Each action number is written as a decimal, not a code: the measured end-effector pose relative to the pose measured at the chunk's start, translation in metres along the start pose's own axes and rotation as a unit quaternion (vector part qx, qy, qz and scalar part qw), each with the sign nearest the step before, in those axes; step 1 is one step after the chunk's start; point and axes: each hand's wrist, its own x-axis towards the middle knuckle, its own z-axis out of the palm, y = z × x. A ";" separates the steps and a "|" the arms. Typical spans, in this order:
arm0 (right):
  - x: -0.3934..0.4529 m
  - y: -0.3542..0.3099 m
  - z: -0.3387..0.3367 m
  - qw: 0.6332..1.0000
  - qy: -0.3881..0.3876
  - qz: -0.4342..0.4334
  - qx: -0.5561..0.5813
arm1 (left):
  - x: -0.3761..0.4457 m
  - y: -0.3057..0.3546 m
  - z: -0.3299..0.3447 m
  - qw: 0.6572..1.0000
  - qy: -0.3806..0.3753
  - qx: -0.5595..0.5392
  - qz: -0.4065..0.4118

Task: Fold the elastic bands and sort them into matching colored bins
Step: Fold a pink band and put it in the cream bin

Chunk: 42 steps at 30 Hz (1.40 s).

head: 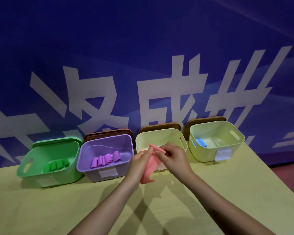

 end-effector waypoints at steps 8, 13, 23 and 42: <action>0.006 0.005 0.001 0.996 0.046 0.059 0.038 | 0.010 -0.012 0.001 0.999 0.006 0.007 0.050; 0.006 0.008 0.001 1.000 0.016 0.006 0.017 | 0.012 -0.014 0.004 0.999 0.011 0.011 0.050; 0.007 0.015 -0.005 0.985 -0.159 -0.069 -0.009 | 0.015 -0.016 0.000 0.999 0.028 -0.034 0.024; 0.002 0.011 0.010 0.974 -0.001 0.140 0.180 | 0.023 -0.020 0.000 0.999 0.013 0.027 0.026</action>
